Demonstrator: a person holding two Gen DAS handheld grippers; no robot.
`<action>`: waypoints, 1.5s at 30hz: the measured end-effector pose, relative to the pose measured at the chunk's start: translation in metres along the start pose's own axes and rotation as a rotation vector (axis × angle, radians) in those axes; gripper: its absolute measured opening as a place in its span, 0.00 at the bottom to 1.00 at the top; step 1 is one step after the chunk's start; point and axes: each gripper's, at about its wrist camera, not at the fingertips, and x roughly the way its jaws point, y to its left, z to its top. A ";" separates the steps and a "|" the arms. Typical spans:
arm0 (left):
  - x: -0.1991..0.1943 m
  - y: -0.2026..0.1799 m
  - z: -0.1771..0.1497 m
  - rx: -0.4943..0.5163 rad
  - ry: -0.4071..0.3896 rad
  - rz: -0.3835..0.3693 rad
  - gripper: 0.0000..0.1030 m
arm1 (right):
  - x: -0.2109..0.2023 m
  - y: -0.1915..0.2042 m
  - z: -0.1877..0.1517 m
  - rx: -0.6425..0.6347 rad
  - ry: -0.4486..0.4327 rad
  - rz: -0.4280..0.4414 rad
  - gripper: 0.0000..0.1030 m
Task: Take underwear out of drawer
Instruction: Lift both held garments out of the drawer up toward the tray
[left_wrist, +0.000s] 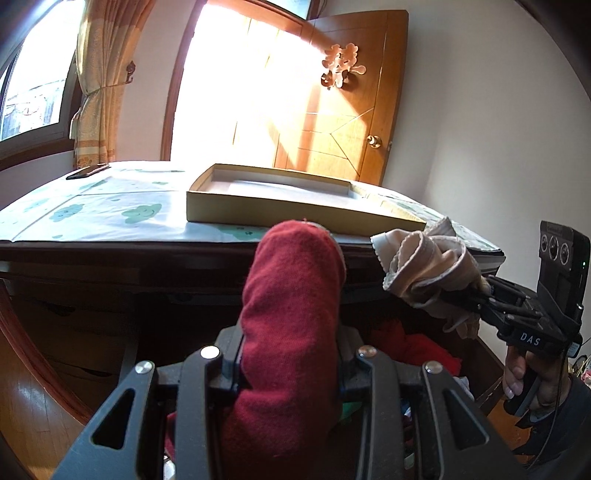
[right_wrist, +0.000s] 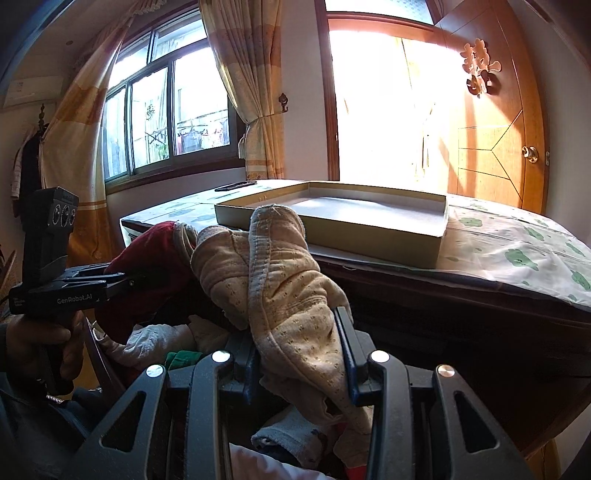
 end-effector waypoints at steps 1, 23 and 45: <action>-0.001 -0.001 0.000 0.004 -0.005 0.003 0.33 | -0.001 0.000 0.000 -0.003 -0.005 0.000 0.37; -0.013 -0.007 0.006 0.023 -0.082 0.001 0.33 | -0.017 -0.003 -0.001 0.009 -0.094 0.038 0.37; -0.019 -0.014 0.047 0.048 -0.143 0.007 0.33 | -0.027 -0.005 0.025 0.075 -0.142 0.053 0.37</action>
